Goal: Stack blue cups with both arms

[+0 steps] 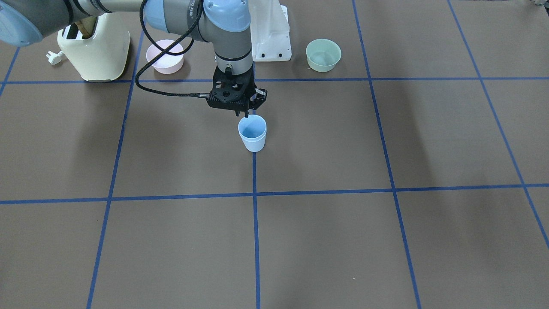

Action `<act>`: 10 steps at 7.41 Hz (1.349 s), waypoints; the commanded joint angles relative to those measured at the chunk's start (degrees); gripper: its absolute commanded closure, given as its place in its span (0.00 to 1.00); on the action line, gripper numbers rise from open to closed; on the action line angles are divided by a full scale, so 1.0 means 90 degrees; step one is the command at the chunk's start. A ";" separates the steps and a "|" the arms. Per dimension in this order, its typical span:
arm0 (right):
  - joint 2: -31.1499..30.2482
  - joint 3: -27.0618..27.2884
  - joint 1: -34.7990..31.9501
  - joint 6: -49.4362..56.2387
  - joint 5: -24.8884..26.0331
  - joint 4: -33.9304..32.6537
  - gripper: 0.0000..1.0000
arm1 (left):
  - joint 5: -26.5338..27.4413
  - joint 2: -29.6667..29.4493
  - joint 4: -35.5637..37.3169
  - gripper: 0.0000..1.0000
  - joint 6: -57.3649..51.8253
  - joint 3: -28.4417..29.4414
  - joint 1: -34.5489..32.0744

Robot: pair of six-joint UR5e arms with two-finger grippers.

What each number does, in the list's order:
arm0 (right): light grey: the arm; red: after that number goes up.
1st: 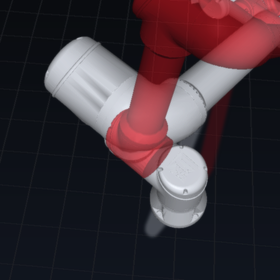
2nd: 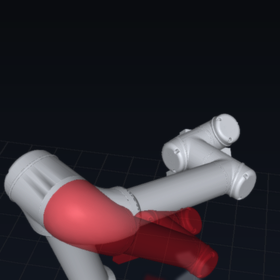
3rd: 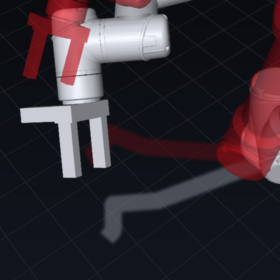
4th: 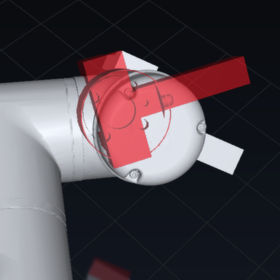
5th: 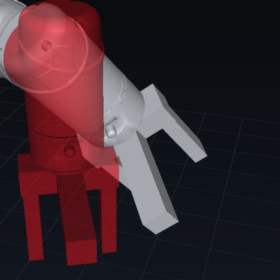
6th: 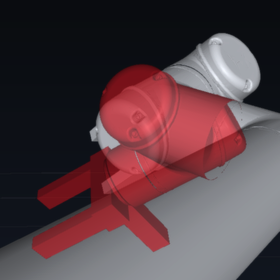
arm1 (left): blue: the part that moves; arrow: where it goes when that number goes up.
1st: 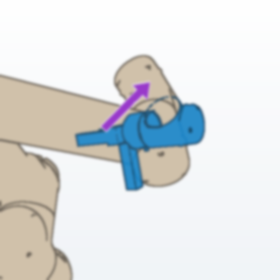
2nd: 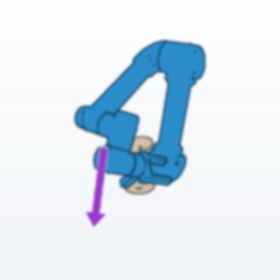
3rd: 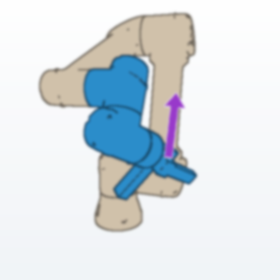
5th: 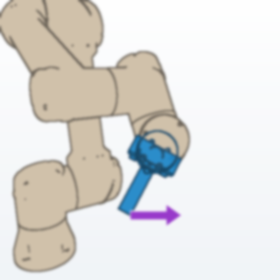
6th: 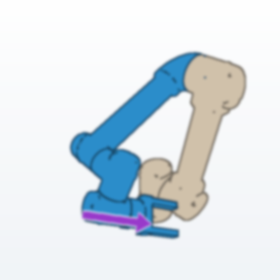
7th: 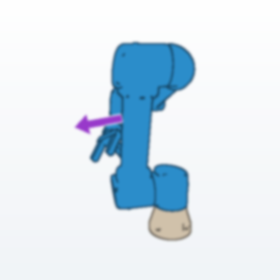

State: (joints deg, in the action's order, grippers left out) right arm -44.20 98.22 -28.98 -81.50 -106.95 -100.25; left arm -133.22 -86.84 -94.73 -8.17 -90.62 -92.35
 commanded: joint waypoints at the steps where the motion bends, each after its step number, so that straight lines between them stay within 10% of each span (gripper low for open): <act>1: 0.0019 0.0102 -0.0264 0.0110 0.0039 0.0016 0.00 | -0.0003 0.0000 -0.0002 0.02 0.0010 0.0000 -0.0003; 6: -0.1489 0.0083 -0.3628 0.4657 -0.1990 -0.0023 0.00 | -0.0325 0.0000 0.0067 0.02 0.0342 -0.0068 0.0007; 10: -0.3792 0.0073 -0.5351 0.8141 -0.2364 0.0045 0.00 | -0.0257 0.0282 0.0057 0.02 0.0322 -0.0446 0.0007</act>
State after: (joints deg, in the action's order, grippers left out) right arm -70.77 98.82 -73.16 -16.22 -127.76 -100.40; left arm -135.90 -85.55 -94.09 -5.20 -92.30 -92.21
